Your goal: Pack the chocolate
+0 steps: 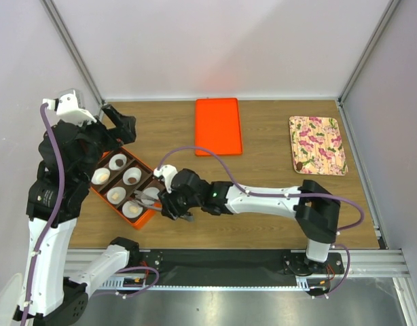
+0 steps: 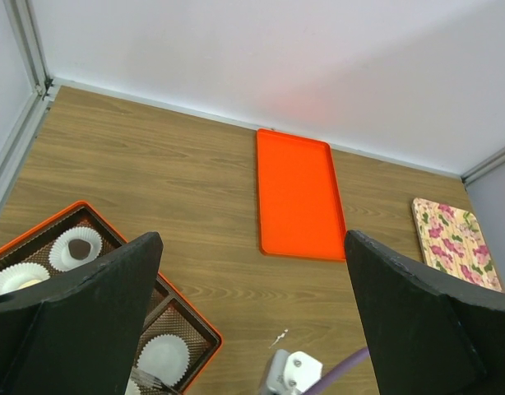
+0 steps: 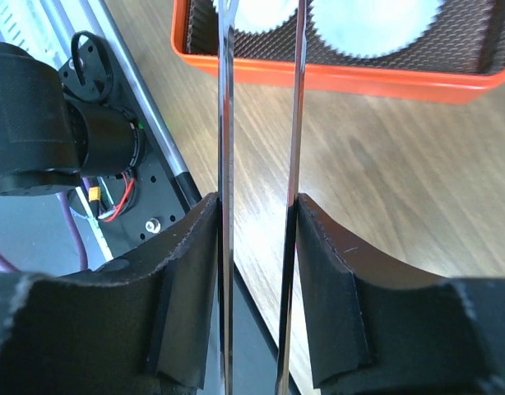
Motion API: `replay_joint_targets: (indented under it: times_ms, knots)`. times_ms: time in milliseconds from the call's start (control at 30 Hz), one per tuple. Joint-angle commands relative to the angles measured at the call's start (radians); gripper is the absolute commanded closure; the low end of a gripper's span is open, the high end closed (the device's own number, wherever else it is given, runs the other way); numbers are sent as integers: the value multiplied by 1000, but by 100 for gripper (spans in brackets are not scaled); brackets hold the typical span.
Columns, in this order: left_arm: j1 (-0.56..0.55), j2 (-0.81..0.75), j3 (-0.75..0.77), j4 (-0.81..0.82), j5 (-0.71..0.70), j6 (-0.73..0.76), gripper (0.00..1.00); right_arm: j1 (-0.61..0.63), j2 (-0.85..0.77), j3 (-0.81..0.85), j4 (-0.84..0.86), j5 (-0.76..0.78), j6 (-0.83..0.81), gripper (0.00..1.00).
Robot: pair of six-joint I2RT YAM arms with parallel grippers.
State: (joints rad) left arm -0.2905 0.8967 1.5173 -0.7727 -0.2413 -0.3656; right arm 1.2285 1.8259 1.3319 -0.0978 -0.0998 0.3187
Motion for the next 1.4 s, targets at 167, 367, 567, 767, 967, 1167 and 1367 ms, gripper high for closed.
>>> replay_joint_targets:
  times_ms: [167,367,567,767,967,1167,1367]
  knots:
    - [-1,24,-32,46,109,8,0,-99,-240,21,-160,189,-41,56]
    - [-2,36,-170,76,275,-19,0,-453,-434,-124,-285,248,-61,56]
    - [-10,42,-328,130,399,-33,1,-880,-513,-169,-477,296,-63,56]
    - [-12,19,-388,154,395,-19,1,-1090,-573,-283,-523,244,-21,56]
    - [-12,18,-413,179,425,-27,1,-1114,-577,-330,-534,255,-1,56]
    - [-12,10,-414,181,413,-22,1,-1130,-582,-365,-534,262,3,56]
    - [-12,16,-413,182,416,-22,0,-1138,-599,-384,-530,275,11,56]
